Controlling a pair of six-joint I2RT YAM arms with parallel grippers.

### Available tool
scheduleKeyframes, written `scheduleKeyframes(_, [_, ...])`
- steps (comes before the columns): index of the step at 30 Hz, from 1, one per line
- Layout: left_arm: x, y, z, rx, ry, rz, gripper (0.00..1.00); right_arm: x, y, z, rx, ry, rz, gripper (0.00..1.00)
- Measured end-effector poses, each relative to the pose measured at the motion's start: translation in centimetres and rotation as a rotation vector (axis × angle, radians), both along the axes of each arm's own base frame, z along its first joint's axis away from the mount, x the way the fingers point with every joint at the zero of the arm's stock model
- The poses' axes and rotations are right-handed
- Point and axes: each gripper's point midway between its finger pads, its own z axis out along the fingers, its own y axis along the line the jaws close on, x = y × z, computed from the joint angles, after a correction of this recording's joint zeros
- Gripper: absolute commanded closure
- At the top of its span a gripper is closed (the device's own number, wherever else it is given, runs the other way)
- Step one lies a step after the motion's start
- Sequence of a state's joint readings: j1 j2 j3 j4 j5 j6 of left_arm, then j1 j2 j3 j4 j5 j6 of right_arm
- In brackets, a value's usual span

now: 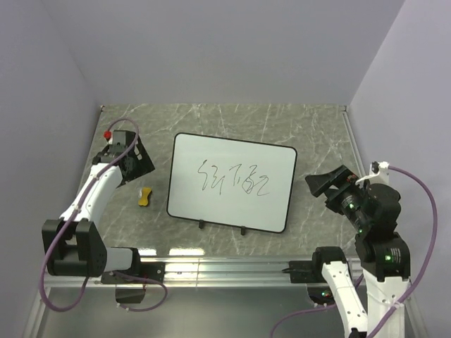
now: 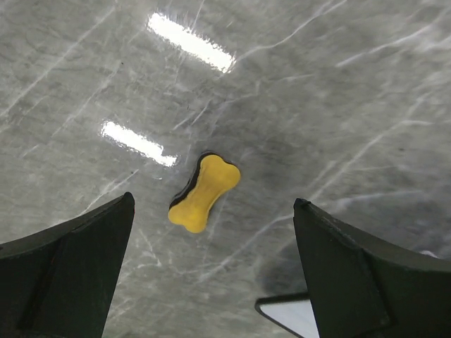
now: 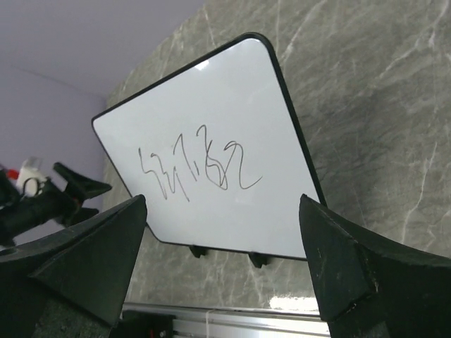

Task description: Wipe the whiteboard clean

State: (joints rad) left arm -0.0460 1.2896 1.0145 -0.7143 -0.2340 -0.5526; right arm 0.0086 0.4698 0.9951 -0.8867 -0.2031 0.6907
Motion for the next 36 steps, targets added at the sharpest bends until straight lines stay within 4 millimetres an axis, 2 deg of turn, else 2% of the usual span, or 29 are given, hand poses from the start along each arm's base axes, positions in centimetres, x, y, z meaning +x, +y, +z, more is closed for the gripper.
scheduleKeyframes(4, [-0.2, 0.1, -2.5, 0.008, 0.065, -0.026, 0.02, -1.3, 0.3, 0.8, -0.007, -0.017, 0.028, 0.06])
scheduleKeyframes(11, [-2.0, -0.8, -5.9, -0.039, 0.131, -0.052, 0.03, -2.3, 0.2, -0.7, -0.035, 0.043, 0.042, 0.06])
scheduleKeyframes(14, [-2.6, -1.1, -6.8, -0.058, 0.158, -0.043, 0.05, -2.7, 0.2, -1.1, -0.048, 0.054, 0.045, 0.06])
scheduleKeyframes(20, [-2.3, -1.6, -8.4, -0.087, 0.189, -0.026, 0.12, -3.2, 0.1, -1.4, -0.056, 0.057, 0.045, 0.07])
scheduleKeyframes(28, [-3.3, -1.9, -11.4, -0.086, 0.293, -0.014, 0.32, -3.1, -0.2, -1.6, -0.074, 0.059, 0.037, 0.07])
scheduleKeyframes(32, [-3.4, -1.8, -11.5, -0.07, 0.297, -0.003, 0.41, -3.0, -0.4, -2.0, -0.078, 0.069, 0.03, 0.07])
scheduleKeyframes(35, [-3.5, -1.9, -11.5, -0.063, 0.299, 0.006, 0.6, -2.9, -0.4, -2.3, -0.082, 0.074, 0.027, 0.06])
scheduleKeyframes(36, [-3.5, -1.9, -11.5, -0.061, 0.299, 0.009, 0.75, -2.8, -0.5, -2.4, -0.082, 0.075, 0.026, 0.07])
